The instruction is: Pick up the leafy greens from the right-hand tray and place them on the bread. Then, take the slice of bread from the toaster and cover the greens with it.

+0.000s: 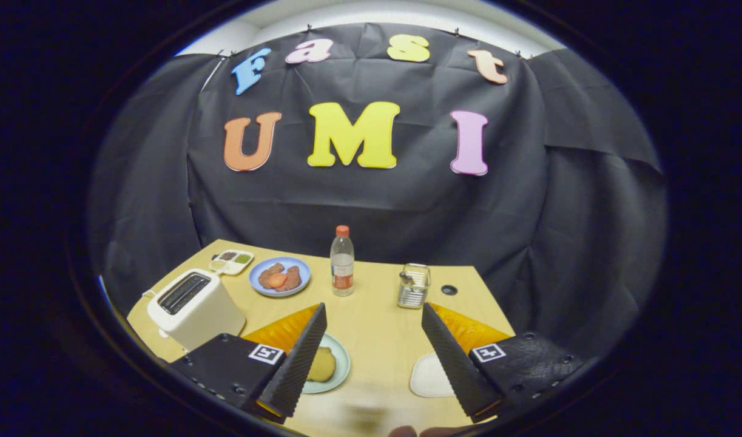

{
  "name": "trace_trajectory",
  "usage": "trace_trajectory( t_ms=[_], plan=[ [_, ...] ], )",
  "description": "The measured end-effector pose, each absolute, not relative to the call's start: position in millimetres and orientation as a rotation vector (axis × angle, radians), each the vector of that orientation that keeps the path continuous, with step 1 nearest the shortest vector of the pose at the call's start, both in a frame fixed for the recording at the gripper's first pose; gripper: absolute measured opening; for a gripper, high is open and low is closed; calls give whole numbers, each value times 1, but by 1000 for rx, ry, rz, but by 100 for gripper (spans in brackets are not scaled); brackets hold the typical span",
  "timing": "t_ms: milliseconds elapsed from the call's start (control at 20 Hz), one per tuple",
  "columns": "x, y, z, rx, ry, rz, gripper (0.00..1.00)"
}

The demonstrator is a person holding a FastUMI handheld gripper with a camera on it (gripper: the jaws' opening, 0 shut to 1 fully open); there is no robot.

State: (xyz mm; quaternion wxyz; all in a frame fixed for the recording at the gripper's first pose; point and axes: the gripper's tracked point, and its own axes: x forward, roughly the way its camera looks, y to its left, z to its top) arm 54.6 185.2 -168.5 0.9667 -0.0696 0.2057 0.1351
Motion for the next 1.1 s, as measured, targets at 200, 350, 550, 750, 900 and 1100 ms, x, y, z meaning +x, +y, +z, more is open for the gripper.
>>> trace_trajectory(
  t_ms=[200,350,550,750,900,1100],
  plan=[
    [34,173,-107,-174,299,300,96],
    [9,172,-80,-141,252,292,96],
    [-13,161,-57,-94,184,258,95],
    [-31,160,-59,-51,157,241,95],
    [-35,163,-62,-37,170,240,95],
    [-44,176,-61,-41,161,250,95]
  ],
)
